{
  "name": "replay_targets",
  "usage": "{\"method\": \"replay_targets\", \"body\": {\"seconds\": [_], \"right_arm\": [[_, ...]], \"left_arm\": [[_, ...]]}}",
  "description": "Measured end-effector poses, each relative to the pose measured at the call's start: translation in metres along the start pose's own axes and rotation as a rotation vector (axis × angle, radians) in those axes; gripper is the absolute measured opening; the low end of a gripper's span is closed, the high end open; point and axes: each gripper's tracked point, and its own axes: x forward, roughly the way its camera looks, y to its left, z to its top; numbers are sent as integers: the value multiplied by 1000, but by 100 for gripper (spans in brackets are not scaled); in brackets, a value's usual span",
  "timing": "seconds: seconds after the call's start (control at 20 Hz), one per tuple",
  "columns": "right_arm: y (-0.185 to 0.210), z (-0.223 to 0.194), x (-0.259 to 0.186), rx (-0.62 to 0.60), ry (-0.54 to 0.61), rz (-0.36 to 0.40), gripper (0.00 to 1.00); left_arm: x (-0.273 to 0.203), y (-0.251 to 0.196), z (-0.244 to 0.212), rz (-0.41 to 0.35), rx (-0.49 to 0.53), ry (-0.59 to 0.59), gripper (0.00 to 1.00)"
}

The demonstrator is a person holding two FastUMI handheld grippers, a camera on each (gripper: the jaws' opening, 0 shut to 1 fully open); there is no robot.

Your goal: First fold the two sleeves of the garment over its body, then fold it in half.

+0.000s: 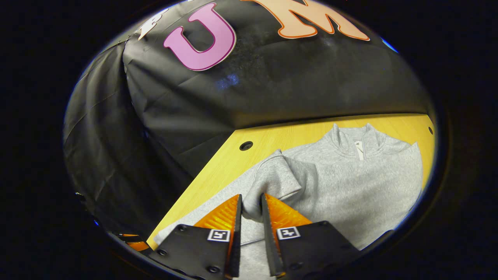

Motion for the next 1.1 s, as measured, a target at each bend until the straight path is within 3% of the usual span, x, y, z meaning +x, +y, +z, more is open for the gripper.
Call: {"method": "replay_targets", "body": {"seconds": [0.05, 0.2, 0.25, 0.45, 0.5, 0.75, 0.85, 0.95, 1.0, 1.1], "right_arm": [[-2, -1, -1, -8, 7, 1, 27], [-7, 4, -12, -54, 9, -26, 91], [-11, 8, -17, -73, 0, -43, 97], [-25, 9, -43, -68, -8, -64, 95], [-29, 10, -53, -76, -2, -68, 99], [-55, 22, -103, -144, -12, -114, 94], [-65, 27, -125, -167, -18, -135, 98], [-75, 32, -149, -176, -28, -160, 94], [-83, 34, -161, -170, -33, -170, 98], [-92, 37, -185, -149, -48, -191, 98]], "left_arm": [[5, 5, -4, 5, -11, 5, 95], [20, 9, -6, 16, -18, 9, 95], [22, 10, -8, 18, -12, 9, 95], [29, 15, -17, 39, 51, 42, 94], [32, 15, -19, 39, 64, 47, 94], [46, 7, -26, 23, 75, 81, 94], [48, 8, -30, 33, 70, 85, 94], [49, 12, -31, 54, 81, 81, 93], [51, 13, -31, 70, 98, 82, 96], [52, 11, -33, 77, 151, 83, 93]]}}
